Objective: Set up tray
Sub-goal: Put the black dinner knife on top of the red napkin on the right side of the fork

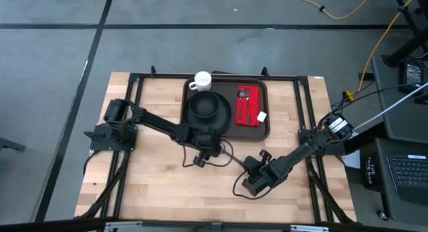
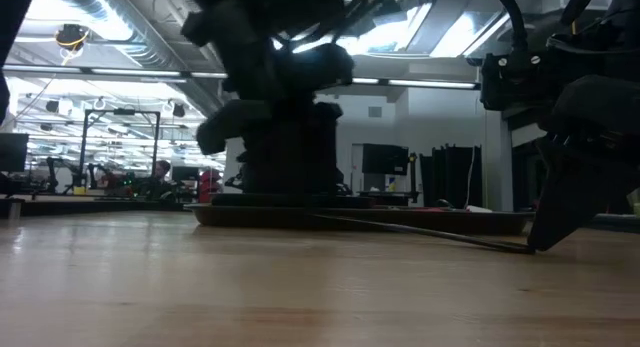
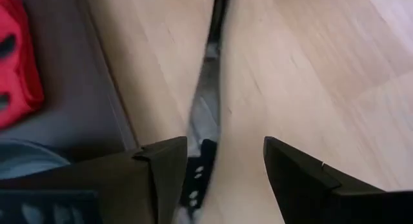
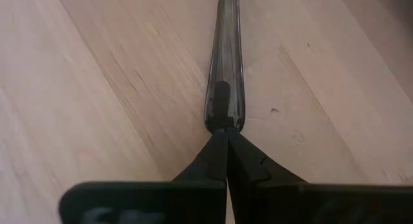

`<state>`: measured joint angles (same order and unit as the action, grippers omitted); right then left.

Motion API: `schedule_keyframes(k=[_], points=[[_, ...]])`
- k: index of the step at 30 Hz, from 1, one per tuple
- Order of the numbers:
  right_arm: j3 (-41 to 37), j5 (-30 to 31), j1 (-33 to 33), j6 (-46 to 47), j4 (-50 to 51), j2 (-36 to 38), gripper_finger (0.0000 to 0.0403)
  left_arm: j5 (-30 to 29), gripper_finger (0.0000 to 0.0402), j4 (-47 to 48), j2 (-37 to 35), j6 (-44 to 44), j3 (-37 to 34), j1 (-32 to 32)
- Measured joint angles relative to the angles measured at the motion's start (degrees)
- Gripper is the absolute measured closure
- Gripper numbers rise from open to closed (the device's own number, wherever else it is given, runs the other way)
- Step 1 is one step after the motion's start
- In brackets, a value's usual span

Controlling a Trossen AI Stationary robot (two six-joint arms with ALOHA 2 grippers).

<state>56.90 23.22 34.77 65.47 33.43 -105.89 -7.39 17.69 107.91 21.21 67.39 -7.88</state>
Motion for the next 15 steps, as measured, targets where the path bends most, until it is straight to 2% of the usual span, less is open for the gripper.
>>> schedule_keyframes(k=[6, 15], points=[[0.0, 0.0, 0.0, -0.8, -0.1, 0.0, 0.0403, -0.9, 0.0203, 4.0, 2.6, 2.3, 5.4, 0.1], [0.0, 0.1, 0.0, -1.5, -0.5, 0.0, 0.0403, 0.8, 0.0203, 7.0, 2.7, -0.9, 6.0, 1.8]])
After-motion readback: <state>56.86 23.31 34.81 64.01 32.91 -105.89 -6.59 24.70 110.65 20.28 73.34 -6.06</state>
